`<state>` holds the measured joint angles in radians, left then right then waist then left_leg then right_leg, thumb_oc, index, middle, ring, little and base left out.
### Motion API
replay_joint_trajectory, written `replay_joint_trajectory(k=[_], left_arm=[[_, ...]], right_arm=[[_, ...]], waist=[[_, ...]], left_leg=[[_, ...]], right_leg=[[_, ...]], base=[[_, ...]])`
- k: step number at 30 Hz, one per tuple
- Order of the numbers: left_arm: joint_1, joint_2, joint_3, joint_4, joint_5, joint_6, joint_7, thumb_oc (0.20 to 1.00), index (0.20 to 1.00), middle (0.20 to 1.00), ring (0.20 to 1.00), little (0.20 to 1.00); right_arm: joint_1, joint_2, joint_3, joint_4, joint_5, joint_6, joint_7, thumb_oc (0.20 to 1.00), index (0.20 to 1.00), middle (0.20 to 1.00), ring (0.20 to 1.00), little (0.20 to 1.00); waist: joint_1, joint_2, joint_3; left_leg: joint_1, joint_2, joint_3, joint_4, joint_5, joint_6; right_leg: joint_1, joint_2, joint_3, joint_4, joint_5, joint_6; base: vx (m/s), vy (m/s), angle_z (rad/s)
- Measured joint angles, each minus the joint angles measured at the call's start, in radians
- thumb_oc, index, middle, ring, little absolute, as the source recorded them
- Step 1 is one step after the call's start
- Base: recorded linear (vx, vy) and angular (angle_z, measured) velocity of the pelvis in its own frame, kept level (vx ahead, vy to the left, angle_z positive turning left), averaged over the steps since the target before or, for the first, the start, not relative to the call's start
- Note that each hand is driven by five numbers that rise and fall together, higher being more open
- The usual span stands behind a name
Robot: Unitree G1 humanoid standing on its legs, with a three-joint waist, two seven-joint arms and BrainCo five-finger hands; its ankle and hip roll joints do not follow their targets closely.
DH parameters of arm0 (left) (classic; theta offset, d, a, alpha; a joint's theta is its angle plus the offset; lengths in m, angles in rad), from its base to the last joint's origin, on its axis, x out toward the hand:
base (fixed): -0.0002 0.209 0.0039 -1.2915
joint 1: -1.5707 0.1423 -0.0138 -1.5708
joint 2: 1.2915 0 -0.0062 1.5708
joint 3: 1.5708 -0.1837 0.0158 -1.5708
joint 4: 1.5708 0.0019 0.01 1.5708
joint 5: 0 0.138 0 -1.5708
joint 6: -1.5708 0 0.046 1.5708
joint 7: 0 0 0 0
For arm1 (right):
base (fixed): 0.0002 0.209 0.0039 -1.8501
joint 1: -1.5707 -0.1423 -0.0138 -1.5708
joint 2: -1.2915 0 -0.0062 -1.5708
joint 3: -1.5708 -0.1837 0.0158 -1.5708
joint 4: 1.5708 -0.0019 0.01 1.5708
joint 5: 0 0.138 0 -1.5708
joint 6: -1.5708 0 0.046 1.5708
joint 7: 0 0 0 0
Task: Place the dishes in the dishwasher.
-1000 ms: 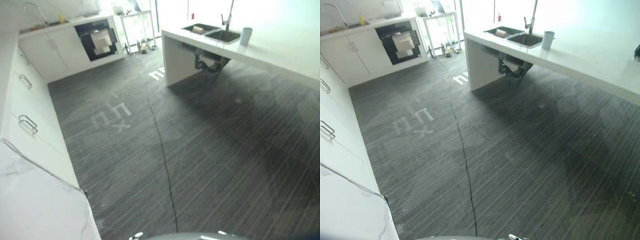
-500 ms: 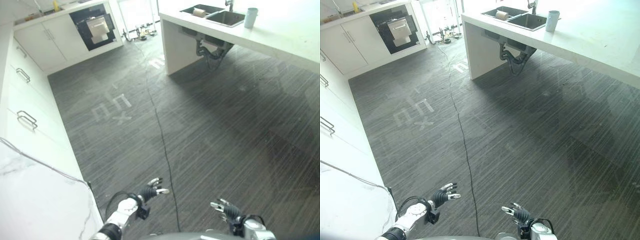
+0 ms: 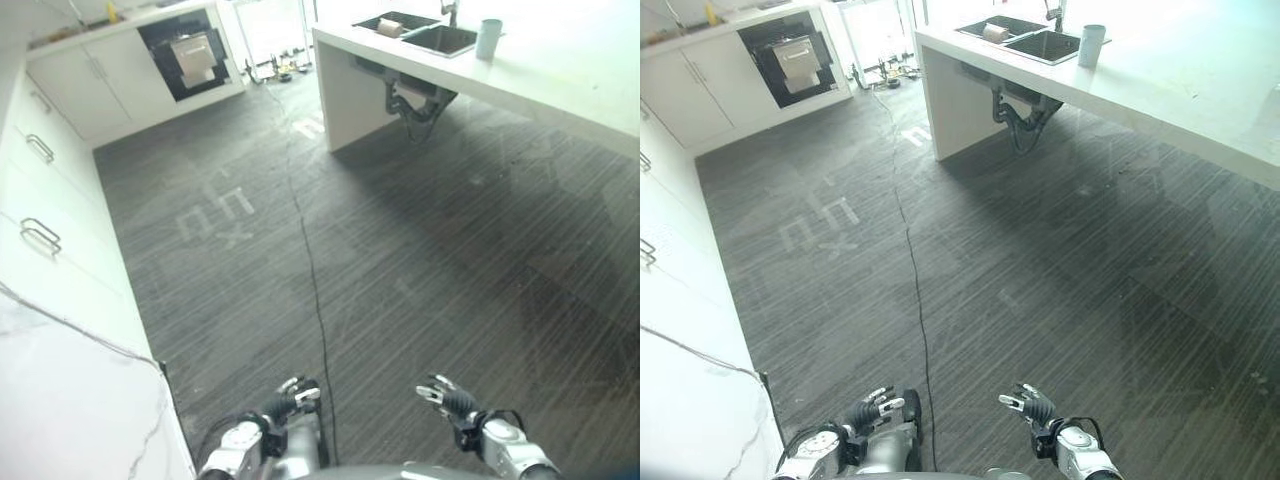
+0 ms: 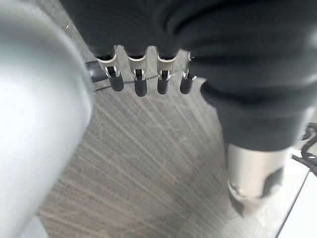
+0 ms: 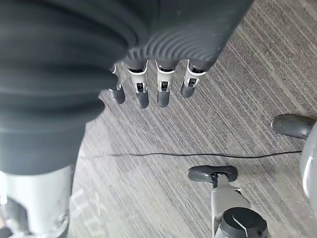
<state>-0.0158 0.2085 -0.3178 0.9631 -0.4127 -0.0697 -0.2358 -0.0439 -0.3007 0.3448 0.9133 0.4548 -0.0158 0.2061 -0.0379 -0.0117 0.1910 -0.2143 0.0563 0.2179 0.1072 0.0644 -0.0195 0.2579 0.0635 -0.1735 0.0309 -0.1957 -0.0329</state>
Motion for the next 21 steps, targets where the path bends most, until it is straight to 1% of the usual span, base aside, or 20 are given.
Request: replay_joint_trajectory(k=[2,3,4,5,6,7,8,9,10,11,12,13,14,15,16,17,18,19,20,21], left_arm=[[-0.014,-0.001,0.0,0.001,0.0,0.0,-0.003,1.0,1.0,1.0,1.0,1.0],[-0.03,-0.001,0.0,0.001,0.001,0.001,-0.004,1.0,1.0,1.0,1.0,1.0],[-0.032,0.0,-0.001,0.0,0.002,0.002,-0.004,1.0,1.0,1.0,1.0,1.0],[-0.037,0.029,-0.034,-0.014,0.002,0.006,-0.007,1.0,1.0,1.0,1.0,1.0],[-0.04,0.042,-0.043,-0.02,0.002,0.007,-0.012,1.0,1.0,1.0,1.0,1.0],[-0.045,0.06,-0.052,-0.043,0.002,0.013,-0.016,1.0,1.0,1.0,1.0,1.0],[-0.05,0.078,-0.08,-0.072,0.003,0.026,-0.019,1.0,1.0,1.0,1.0,1.0],[-0.051,0.08,-0.082,-0.093,0.003,0.031,-0.022,1.0,1.0,1.0,1.0,1.0],[-0.053,0.08,-0.082,-0.112,0.004,0.031,-0.025,1.0,1.0,1.0,1.0,1.0],[-0.053,0.082,-0.084,-0.129,0.004,0.031,-0.028,1.0,1.0,1.0,1.0,1.0],[-0.052,0.085,-0.084,-0.141,0.003,0.038,-0.032,1.0,1.0,1.0,1.0,1.0],[-0.057,0.089,-0.081,-0.149,0.002,0.048,-0.036,1.0,1.0,1.0,1.0,1.0],[-0.059,0.102,-0.077,-0.187,0.001,0.069,-0.042,1.0,1.0,1.0,1.0,1.0],[-0.062,0.114,-0.076,-0.205,0.001,0.073,-0.044,1.0,1.0,1.0,1.0,1.0],[-0.067,0.116,-0.077,-0.207,0.001,0.079,-0.047,1.0,1.0,1.0,1.0,1.0],[-0.077,0.115,-0.076,-0.216,0.001,0.093,-0.048,1.0,1.0,1.0,1.0,1.0],[-0.086,0.111,-0.077,-0.222,0.001,0.098,-0.051,1.0,1.0,1.0,1.0,1.0],[-0.09,0.109,-0.079,-0.214,0.001,0.098,-0.051,1.0,1.0,1.0,1.0,1.0],[-0.07,0.1,-0.091,-0.203,0.001,0.105,-0.043,1.0,1.0,1.0,1.0,1.0],[-0.049,0.092,-0.105,-0.202,0.002,0.108,-0.041,1.0,1.0,1.0,1.0,1.0]], right_arm=[[-0.001,0.003,-0.002,0.002,0.004,0.0,0.0,1.0,1.0,1.0,1.0,1.0],[0.0,0.003,-0.003,-0.003,0.02,0.001,-0.007,1.0,1.0,1.0,1.0,1.0],[0.002,0.005,-0.002,-0.016,0.02,0.002,-0.01,1.0,1.0,1.0,1.0,1.0],[0.032,0.022,0.0,-0.095,0.029,0.005,-0.027,1.0,1.0,1.0,1.0,1.0],[0.038,0.031,0.0,-0.118,0.039,0.002,-0.033,1.0,1.0,1.0,1.0,1.0],[0.046,0.037,0.0,-0.166,0.053,0.001,-0.049,1.0,1.0,1.0,1.0,1.0],[0.058,0.038,-0.002,-0.206,0.064,0.0,-0.058,1.0,1.0,1.0,1.0,1.0],[0.059,0.037,-0.003,-0.216,0.069,-0.001,-0.064,1.0,1.0,1.0,1.0,1.0],[0.057,0.036,-0.003,-0.216,0.072,-0.002,-0.069,1.0,1.0,1.0,1.0,1.0],[0.055,0.037,-0.003,-0.218,0.076,-0.002,-0.071,1.0,1.0,1.0,1.0,1.0],[0.056,0.038,-0.003,-0.218,0.076,-0.002,-0.071,1.0,1.0,1.0,1.0,1.0],[0.061,0.038,-0.003,-0.221,0.076,0.0,-0.071,1.0,1.0,1.0,1.0,1.0],[0.095,0.035,-0.006,-0.225,0.076,0.001,-0.071,1.0,1.0,1.0,1.0,1.0],[0.106,0.03,-0.01,-0.242,0.076,-0.009,-0.072,1.0,1.0,1.0,1.0,1.0],[0.117,0.022,-0.011,-0.256,0.076,-0.011,-0.071,1.0,1.0,1.0,1.0,1.0],[0.139,0.017,-0.027,-0.272,0.076,-0.014,-0.061,1.0,1.0,1.0,1.0,1.0],[0.168,0.016,-0.052,-0.296,0.075,-0.016,-0.058,1.0,1.0,1.0,1.0,1.0],[0.165,0.012,-0.049,-0.278,0.075,-0.014,-0.056,1.0,1.0,1.0,1.0,1.0],[0.155,0.019,-0.055,-0.238,0.073,-0.016,-0.05,1.0,1.0,1.0,1.0,1.0],[0.151,0.017,-0.062,-0.23,0.068,-0.013,-0.048,1.0,1.0,1.0,1.0,1.0]], waist=[[0.008,-0.01,0.001],[0.017,-0.005,-0.001],[0.02,0.003,0.0],[0.017,-0.013,0.003],[0.015,-0.018,0.004],[0.013,-0.037,0.005],[0.007,-0.041,0.004],[0.003,-0.026,0.001],[0.004,-0.002,-0.002],[0.002,0.028,0.0],[-0.007,0.058,0.004],[-0.022,0.068,0.005],[-0.046,0.056,0.012],[-0.057,0.038,0.019],[-0.069,0.031,0.021],[-0.081,0.004,0.015],[-0.083,-0.009,0.013],[-0.087,-0.026,0.025],[-0.104,-0.025,0.025],[-0.104,-0.008,0.027]], left_leg=[[0.014,-0.061,0.001,0.0,0.022,0.035],[0.034,-0.099,0.007,-0.004,0.019,0.074],[0.063,-0.105,0.003,-0.021,0.037,0.109],[0.161,-0.118,0.006,-0.07,0.012,0.145],[0.186,-0.132,0.004,-0.07,-0.009,0.164],[0.206,-0.159,-0.003,-0.049,-0.049,0.215],[0.225,-0.183,-0.011,-0.029,-0.082,0.262],[0.234,-0.185,-0.013,-0.016,-0.104,0.294],[0.251,-0.18,-0.017,-0.008,-0.128,0.308],[0.264,-0.173,-0.02,-0.011,-0.131,0.29],[0.287,-0.166,-0.035,-0.03,-0.13,0.218],[0.307,-0.16,-0.053,-0.045,-0.134,0.108],[0.363,-0.166,-0.083,-0.073,-0.154,0.086],[0.396,-0.171,-0.093,-0.075,-0.178,0.073],[0.411,-0.176,-0.107,-0.071,-0.202,0.065],[0.405,-0.188,-0.117,-0.056,-0.235,0.046],[0.417,-0.205,-0.128,-0.042,-0.244,0.048],[0.447,-0.216,-0.124,-0.041,-0.254,0.047],[0.487,-0.201,-0.122,-0.034,-0.287,-0.006],[0.531,-0.187,-0.117,-0.028,-0.293,-0.017]], right_leg=[[0.012,-0.019,0.002,0.0,-0.016,0.024],[0.02,-0.027,0.003,0.029,-0.036,0.046],[0.006,-0.024,0.003,0.104,-0.052,0.07],[-0.092,-0.06,0.003,0.445,-0.053,0.084],[-0.16,-0.09,0.003,0.62,-0.033,0.106],[-0.254,-0.146,0.003,0.843,0.032,0.124],[-0.322,-0.199,-0.001,0.994,0.066,0.129],[-0.37,-0.22,0.0,1.064,0.079,0.135],[-0.433,-0.228,0.0,1.109,0.077,0.124],[-0.493,-0.231,0.007,1.12,0.068,0.112],[-0.543,-0.213,0.013,1.062,0.038,0.122],[-0.569,-0.186,0.014,0.966,0.015,0.123],[-0.594,-0.131,0.018,0.745,0.01,0.111],[-0.621,-0.103,0.015,0.606,0.026,0.098],[-0.638,-0.1,0.0,0.499,0.052,0.089],[-0.644,-0.121,-0.032,0.335,0.08,0.101],[-0.639,-0.147,-0.051,0.181,0.095,0.103],[-0.678,-0.163,-0.027,0.192,0.143,0.105],[-0.656,-0.171,-0.048,0.172,0.17,0.099],[-0.621,-0.159,-0.059,0.17,0.173,0.077]], base=[[0.35,0.223,0.02],[0.28,0.255,0.01],[0.37,0.383,0.18],[0.38,0.386,0.21],[0.33,0.338,0.26],[0.23,0.215,0.24],[0.23,0.174,0.29],[0.25,0.116,0.25],[0.27,0.033,0.05],[0.28,-0.036,-0.05],[0.35,-0.093,0.07],[0.38,-0.128,0.39],[0.6,-0.261,0.52],[0.47,-0.207,0.53],[0.47,-0.217,0.43],[0.46,-0.18,0.53],[0.64,-0.269,0.42],[0.63,-0.294,0.35],[0.48,-0.283,0.09],[0.47,-0.294,0.09]])
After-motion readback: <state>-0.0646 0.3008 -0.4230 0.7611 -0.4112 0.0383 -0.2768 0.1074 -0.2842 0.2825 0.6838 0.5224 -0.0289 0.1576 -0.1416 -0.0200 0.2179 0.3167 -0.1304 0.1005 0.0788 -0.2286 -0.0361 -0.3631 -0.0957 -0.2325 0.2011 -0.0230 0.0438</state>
